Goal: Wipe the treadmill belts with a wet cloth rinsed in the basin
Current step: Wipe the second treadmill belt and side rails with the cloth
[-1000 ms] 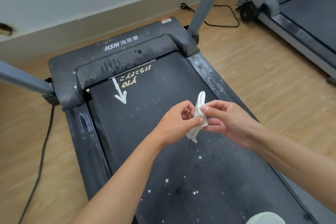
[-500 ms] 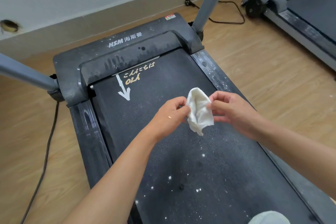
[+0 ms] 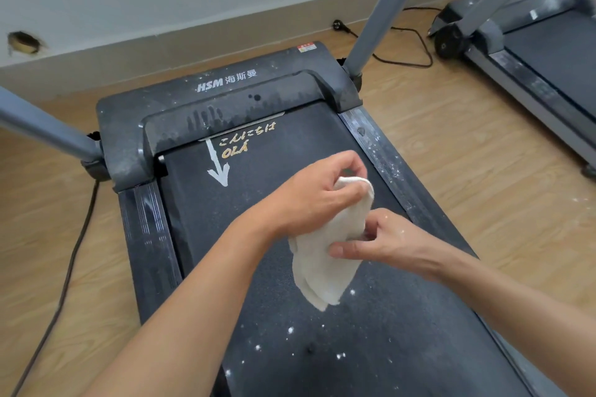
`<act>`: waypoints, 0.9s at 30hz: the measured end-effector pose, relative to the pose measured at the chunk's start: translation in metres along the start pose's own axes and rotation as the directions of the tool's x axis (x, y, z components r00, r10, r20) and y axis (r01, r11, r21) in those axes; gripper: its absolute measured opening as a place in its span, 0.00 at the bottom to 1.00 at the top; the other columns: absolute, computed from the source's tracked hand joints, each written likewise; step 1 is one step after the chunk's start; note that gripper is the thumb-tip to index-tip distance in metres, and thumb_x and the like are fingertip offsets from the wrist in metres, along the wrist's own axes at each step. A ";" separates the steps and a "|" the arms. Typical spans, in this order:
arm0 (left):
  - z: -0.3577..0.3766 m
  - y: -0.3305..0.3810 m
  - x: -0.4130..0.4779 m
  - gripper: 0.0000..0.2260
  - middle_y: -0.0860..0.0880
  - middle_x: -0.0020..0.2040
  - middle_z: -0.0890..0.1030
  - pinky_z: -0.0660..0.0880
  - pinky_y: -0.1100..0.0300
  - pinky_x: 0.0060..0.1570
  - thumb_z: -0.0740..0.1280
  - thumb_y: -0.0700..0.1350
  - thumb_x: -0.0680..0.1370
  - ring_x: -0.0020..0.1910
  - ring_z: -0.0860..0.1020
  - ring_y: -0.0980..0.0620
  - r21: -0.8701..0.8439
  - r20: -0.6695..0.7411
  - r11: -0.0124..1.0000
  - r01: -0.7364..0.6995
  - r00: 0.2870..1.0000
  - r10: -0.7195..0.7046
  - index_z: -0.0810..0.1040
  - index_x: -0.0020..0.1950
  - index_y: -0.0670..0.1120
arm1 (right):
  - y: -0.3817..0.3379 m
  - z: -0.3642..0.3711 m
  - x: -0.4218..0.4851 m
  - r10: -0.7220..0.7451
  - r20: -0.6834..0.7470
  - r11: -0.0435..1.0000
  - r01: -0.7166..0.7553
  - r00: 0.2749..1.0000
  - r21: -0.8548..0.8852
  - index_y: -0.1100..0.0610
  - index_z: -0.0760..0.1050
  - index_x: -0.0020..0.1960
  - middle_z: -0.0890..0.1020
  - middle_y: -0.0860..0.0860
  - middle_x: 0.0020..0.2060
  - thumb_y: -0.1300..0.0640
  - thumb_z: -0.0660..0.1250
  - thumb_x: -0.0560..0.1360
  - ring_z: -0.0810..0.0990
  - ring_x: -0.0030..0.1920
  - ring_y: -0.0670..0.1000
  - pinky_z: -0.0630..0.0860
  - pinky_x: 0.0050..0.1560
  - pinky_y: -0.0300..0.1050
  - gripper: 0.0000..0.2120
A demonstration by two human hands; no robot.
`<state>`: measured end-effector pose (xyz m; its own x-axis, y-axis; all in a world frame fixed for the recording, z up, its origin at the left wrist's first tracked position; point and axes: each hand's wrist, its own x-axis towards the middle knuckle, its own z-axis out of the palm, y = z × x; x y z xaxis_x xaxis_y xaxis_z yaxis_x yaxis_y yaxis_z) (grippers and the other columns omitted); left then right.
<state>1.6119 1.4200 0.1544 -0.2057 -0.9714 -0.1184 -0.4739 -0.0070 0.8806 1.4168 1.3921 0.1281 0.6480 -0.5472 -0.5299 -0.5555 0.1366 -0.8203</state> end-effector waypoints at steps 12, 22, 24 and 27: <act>-0.028 -0.007 0.000 0.12 0.54 0.40 0.81 0.75 0.53 0.41 0.71 0.56 0.80 0.37 0.76 0.50 0.253 -0.198 0.966 -0.044 0.975 0.096 0.72 0.58 0.58 | -0.004 0.020 -0.008 -0.103 0.110 0.904 0.047 0.989 0.425 0.65 0.83 0.57 0.86 0.63 0.50 0.55 0.76 0.78 0.86 0.49 0.60 0.82 0.52 0.54 0.14; 0.007 -0.066 -0.021 0.52 0.41 0.63 0.84 0.75 0.51 0.63 0.39 0.79 0.76 0.62 0.83 0.44 -0.457 0.557 0.631 0.627 0.755 -0.346 0.80 0.69 0.39 | 0.004 -0.010 0.003 -0.034 -0.032 0.827 0.046 0.999 0.560 0.64 0.81 0.64 0.85 0.60 0.54 0.56 0.67 0.81 0.84 0.50 0.55 0.81 0.47 0.44 0.16; 0.017 -0.067 -0.022 0.46 0.41 0.66 0.83 0.73 0.49 0.70 0.46 0.76 0.78 0.65 0.81 0.43 -0.548 0.522 0.609 0.574 0.803 -0.288 0.78 0.71 0.39 | 0.008 -0.013 0.005 -0.019 -0.005 0.838 0.019 1.000 0.545 0.64 0.80 0.66 0.85 0.61 0.59 0.56 0.67 0.82 0.85 0.55 0.56 0.82 0.53 0.48 0.17; 0.025 -0.064 -0.018 0.32 0.43 0.64 0.85 0.75 0.50 0.69 0.61 0.67 0.80 0.65 0.83 0.45 -0.601 0.398 0.617 0.509 0.859 -0.321 0.81 0.68 0.41 | 0.010 -0.017 0.005 -0.012 0.039 0.839 -0.011 0.999 0.543 0.63 0.80 0.68 0.85 0.61 0.61 0.55 0.64 0.84 0.86 0.58 0.57 0.83 0.55 0.48 0.17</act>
<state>1.6248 1.4433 0.0889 -0.3649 -0.7383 -0.5673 0.1176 -0.6409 0.7585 1.4062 1.3768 0.1209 0.6744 -0.5163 -0.5278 -0.1902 0.5693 -0.7998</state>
